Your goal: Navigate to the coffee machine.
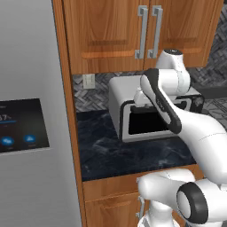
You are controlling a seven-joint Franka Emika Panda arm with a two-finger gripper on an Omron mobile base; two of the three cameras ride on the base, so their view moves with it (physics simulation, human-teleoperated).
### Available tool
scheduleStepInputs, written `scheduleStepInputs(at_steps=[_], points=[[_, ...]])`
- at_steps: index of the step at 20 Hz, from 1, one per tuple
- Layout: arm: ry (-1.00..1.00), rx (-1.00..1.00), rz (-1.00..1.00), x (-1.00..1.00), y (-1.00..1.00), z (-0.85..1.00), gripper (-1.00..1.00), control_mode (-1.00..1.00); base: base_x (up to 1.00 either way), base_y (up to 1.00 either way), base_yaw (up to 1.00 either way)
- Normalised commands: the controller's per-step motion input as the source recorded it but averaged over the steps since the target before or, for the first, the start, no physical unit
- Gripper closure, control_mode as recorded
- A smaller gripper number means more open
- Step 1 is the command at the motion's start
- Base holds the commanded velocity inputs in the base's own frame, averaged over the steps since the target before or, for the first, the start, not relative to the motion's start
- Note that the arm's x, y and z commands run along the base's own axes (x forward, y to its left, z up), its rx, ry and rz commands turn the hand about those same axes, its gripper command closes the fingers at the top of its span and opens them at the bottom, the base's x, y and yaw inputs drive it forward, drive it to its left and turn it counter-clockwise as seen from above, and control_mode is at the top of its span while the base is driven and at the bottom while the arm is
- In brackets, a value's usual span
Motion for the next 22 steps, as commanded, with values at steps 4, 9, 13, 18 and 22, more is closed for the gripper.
scheduleStepInputs(at_steps=[4,9,13,18,22], points=[[0.0,0.0,0.0,-0.45,0.0,0.0,-1.0,-1.0,0.0,0.0,0.0],[-0.01,0.0,0.0,-1.0,0.0,0.0,-1.0,-1.0,0.0,0.0,0.0],[-0.32,-0.01,-0.02,-0.95,-0.09,0.11,-1.0,-1.0,0.0,0.0,0.0],[-0.56,-0.04,-0.13,-0.54,-0.11,0.36,-1.0,-1.0,0.0,0.0,0.0],[-0.56,0.0,-0.05,-0.19,-0.13,0.24,-1.0,-1.0,0.0,0.0,0.0]])
